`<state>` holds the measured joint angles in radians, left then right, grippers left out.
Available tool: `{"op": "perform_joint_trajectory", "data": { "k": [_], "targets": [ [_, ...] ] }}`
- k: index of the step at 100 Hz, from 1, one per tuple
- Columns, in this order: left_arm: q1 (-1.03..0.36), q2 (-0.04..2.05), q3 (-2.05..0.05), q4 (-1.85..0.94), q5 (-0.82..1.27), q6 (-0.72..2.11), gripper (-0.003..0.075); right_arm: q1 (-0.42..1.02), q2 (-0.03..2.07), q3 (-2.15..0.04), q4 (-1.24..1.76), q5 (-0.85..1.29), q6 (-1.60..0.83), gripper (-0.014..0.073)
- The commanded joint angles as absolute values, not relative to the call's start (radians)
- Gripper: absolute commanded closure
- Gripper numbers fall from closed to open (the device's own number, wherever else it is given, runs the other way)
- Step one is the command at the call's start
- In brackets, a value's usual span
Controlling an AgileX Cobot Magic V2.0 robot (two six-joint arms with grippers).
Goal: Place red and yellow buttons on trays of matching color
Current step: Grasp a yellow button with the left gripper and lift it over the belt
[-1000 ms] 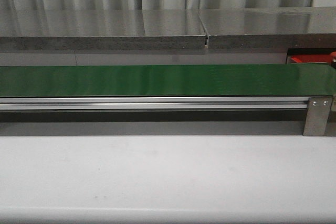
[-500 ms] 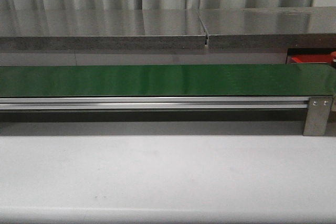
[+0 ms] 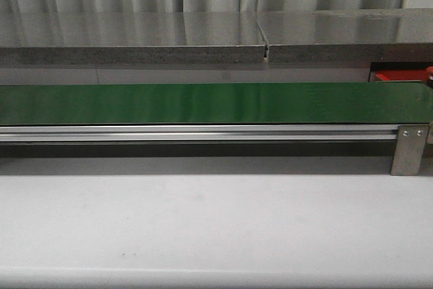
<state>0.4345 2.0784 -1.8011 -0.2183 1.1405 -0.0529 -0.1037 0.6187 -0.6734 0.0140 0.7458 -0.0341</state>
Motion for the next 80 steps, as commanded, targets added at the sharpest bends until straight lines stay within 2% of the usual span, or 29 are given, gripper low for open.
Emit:
{"op": "perform_joint_trajectory", "data": {
  "k": [1, 61, 68, 80],
  "targets": [
    [0.435, 2.052, -1.855, -0.232, 1.135, -0.069, 0.0206, -0.101, 0.618, -0.701, 0.000, 0.687, -0.037, 0.0711],
    [0.435, 2.153, -1.887, -0.228, 1.039, -0.128, 0.0212, -0.101, 0.618, -0.701, 0.000, 0.686, -0.037, 0.0711],
    [0.435, 2.153, -1.887, -0.228, 1.037, -0.128, 0.0248, -0.101, 0.618, -0.701, 0.000, 0.686, -0.037, 0.0711],
    [0.435, 2.153, -1.887, -0.228, 1.029, -0.128, 0.0388, -0.101, 0.618, -0.701, 0.000, 0.686, -0.037, 0.0711]
  ]
}}
